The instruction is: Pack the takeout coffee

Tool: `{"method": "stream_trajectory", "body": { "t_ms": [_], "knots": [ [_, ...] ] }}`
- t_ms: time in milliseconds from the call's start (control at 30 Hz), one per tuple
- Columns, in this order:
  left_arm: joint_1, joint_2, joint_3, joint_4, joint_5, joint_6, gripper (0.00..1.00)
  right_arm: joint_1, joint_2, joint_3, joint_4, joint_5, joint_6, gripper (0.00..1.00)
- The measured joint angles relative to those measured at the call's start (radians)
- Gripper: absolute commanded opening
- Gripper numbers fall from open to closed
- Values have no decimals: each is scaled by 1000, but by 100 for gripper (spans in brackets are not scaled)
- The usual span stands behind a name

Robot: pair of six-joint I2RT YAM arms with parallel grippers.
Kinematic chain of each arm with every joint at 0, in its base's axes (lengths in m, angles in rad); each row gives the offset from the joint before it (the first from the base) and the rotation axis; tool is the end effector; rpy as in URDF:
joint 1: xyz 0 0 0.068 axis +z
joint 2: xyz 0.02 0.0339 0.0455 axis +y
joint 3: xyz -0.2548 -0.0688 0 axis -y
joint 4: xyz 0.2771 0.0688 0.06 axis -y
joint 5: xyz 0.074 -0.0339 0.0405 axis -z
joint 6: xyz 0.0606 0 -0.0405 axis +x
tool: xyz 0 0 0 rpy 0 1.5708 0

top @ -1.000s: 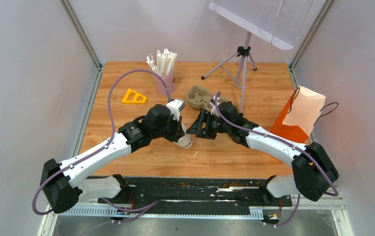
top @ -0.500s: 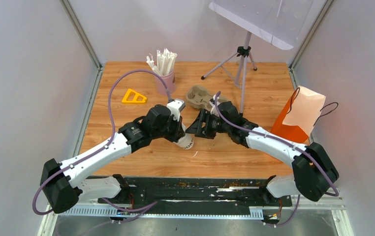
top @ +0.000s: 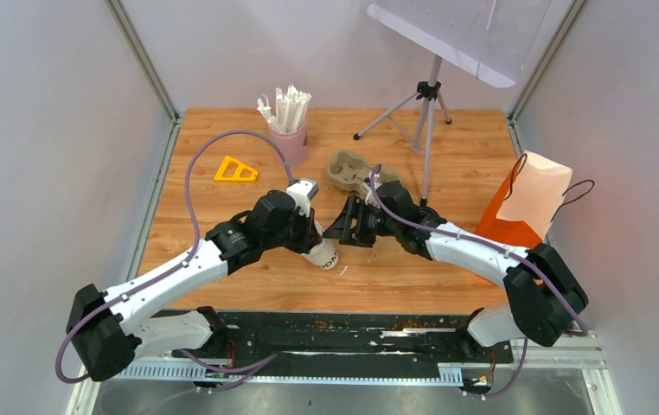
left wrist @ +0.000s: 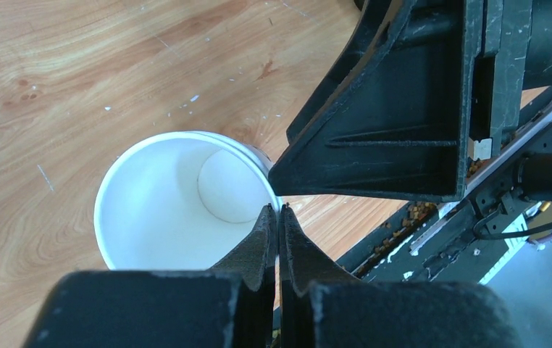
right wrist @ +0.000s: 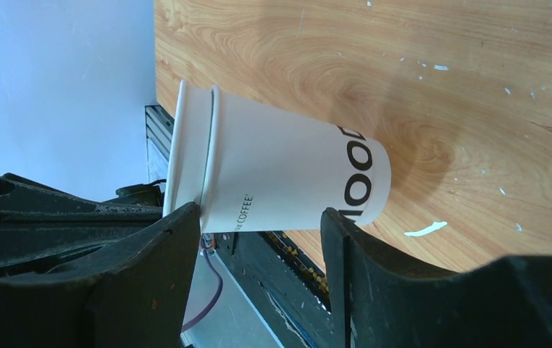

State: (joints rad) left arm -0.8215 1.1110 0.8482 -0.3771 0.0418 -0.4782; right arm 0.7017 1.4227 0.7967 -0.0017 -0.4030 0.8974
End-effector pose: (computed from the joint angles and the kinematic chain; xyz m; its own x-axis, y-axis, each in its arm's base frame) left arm 0.2011 -0.2199 0.2475 -0.7082 0.0863 -0.7007 0.4826 0.7836 -0.3913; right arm 0.2498 0.2422 0.1756 -0.9334 0.1526 -0.3247 -0.1709 0.6067 0.7763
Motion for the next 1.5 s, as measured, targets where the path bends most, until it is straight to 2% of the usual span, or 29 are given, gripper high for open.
{"method": "stream_trajectory", "body": {
  "t_ms": [200, 500, 767, 1067, 1500],
  "knots": [
    [26, -38, -16, 3, 6, -19, 0, 3, 4, 0, 26, 3, -3, 60],
    [43, -77, -19, 54, 5, -33, 0, 8, 56, -32, -77, 43, -29, 60],
    [45, -76, -19, 51, 2, -39, 0, 11, 5, -29, -127, 78, -63, 61],
    [45, -75, -21, 52, 44, -32, 0, 11, -131, 7, -81, 80, -63, 61],
    [45, -75, -36, 69, 84, -31, 0, 13, -65, 56, -23, 52, -7, 60]
  ]
}}
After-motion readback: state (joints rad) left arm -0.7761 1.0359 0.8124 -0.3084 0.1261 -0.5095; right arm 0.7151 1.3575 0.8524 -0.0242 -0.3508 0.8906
